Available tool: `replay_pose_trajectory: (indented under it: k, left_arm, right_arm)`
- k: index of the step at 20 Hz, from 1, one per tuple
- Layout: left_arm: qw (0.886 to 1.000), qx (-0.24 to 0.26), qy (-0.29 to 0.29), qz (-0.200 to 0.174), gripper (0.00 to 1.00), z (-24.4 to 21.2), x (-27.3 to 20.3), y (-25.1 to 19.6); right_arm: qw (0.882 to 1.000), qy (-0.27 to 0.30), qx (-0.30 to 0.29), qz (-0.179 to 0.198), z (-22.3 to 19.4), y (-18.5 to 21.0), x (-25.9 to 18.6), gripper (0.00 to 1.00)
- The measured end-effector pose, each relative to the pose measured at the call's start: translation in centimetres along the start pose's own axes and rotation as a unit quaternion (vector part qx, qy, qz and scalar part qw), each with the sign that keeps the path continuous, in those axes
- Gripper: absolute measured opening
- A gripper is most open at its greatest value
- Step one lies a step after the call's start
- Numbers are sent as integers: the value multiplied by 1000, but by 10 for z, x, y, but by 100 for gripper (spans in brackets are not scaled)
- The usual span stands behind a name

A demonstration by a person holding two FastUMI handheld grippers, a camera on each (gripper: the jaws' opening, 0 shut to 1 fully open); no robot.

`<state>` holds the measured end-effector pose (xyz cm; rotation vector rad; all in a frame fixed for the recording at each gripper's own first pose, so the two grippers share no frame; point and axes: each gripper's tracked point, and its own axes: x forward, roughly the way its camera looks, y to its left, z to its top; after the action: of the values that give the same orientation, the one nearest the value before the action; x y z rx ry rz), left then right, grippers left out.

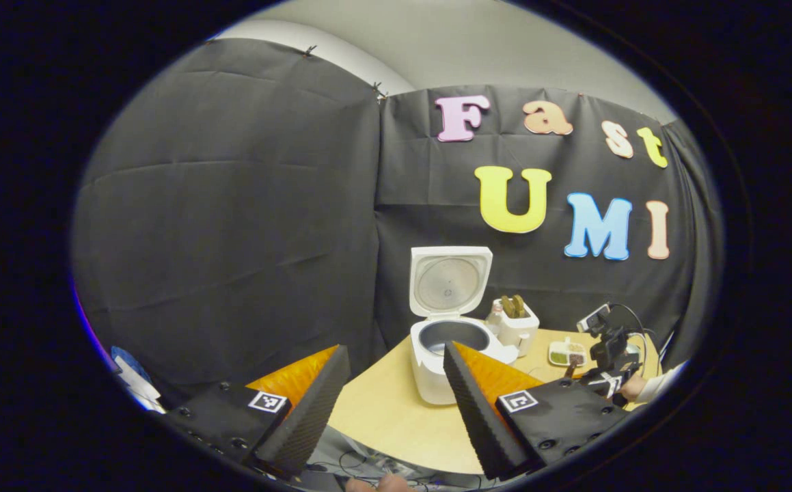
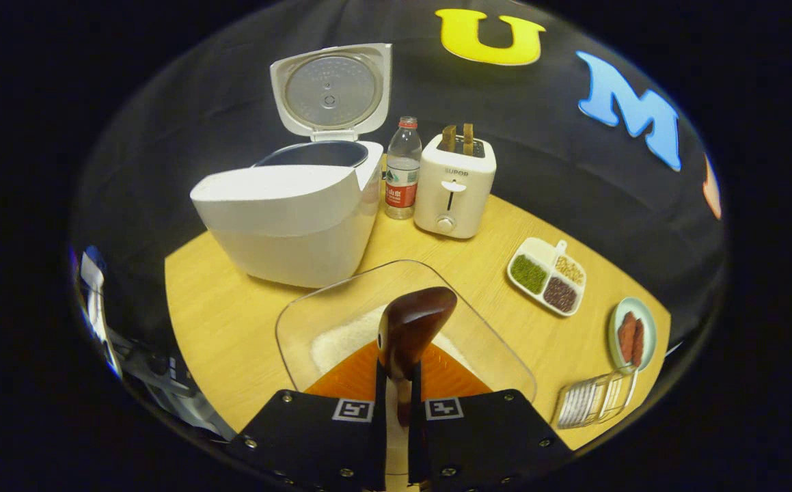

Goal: Close the left gripper, press the button to open the rice cooker; take a wooden spoon from the chopstick holder with the right hand, scoop a spoonful of rice and pour it into the rice cooker, then put the wooden spoon back into the chopstick holder.

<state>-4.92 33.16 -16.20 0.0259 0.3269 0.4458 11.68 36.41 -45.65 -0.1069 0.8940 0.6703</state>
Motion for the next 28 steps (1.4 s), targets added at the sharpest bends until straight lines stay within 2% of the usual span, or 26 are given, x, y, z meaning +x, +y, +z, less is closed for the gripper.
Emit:
replay_pose_trajectory:
  k: [1,2,6,11,12,14,16,17,19,22,23,28]
  left_arm:
    - [1000,1,1,0,99,-1,2,-1]
    - [1000,-1,2,1,94,-2,4,-3]
    - [1000,2,2,12,94,-2,4,-1]
    - [999,17,4,29,93,2,0,2]
    - [999,17,5,31,96,2,0,1]
    - [999,20,6,35,96,3,3,1]
    - [999,21,5,38,100,8,5,-1]
    - [999,22,3,39,97,10,4,-2]
    - [999,28,4,39,99,11,4,-5]
    - [999,34,5,36,94,11,8,-11]
    - [999,34,6,35,94,12,8,-14]
    - [999,29,4,34,95,14,14,-19]
  right_arm:
    - [999,0,34,12,1,4,3,13]
    - [998,1,64,22,5,8,8,13]
    - [985,-1,160,58,24,16,26,13]
    - [966,-12,242,87,43,10,40,13]
    - [963,-14,252,92,45,7,40,13]
    - [957,-19,272,101,46,0,41,13]
    - [945,-24,304,114,48,-5,41,13]
    - [938,-24,323,121,48,-8,41,13]
    - [924,-24,354,140,44,-14,40,13]
    - [901,-32,404,154,40,-25,34,13]
    - [898,-35,411,154,40,-29,31,13]
    - [898,-43,405,167,48,-40,12,13]
